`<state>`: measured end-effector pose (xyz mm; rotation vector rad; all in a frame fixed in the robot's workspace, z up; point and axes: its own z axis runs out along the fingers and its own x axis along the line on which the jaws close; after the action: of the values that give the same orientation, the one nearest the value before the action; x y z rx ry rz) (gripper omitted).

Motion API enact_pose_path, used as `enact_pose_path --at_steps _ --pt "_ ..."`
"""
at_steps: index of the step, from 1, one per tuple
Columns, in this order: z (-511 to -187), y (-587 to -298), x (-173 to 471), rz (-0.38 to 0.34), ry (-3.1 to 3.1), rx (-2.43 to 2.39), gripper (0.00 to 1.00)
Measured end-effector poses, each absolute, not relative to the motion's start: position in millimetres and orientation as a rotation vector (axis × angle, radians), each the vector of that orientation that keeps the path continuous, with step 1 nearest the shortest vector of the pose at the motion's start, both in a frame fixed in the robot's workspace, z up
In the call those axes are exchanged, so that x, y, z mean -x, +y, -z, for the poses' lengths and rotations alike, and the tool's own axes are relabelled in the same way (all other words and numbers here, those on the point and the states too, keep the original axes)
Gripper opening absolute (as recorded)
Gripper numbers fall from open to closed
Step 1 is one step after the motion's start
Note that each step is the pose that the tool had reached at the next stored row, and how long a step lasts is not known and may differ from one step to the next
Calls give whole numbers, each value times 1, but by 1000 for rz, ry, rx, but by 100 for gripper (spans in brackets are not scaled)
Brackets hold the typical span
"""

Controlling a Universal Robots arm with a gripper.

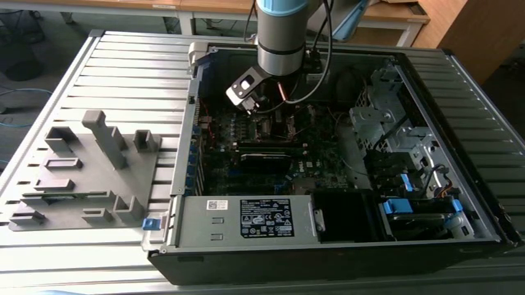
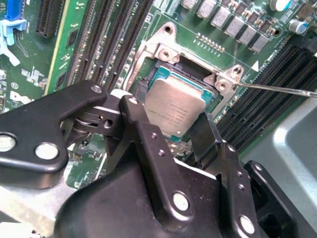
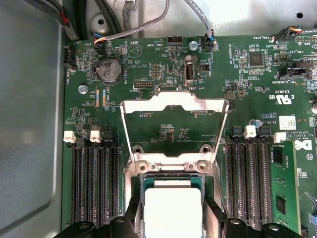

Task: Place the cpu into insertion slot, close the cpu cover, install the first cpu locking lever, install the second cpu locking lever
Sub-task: 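Place the cpu into insertion slot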

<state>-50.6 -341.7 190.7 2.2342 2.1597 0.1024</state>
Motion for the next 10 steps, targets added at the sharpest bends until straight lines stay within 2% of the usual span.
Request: enact_pose_path --at_steps 10 --pt "-204 -342 51 -102 2160 -2234 61"
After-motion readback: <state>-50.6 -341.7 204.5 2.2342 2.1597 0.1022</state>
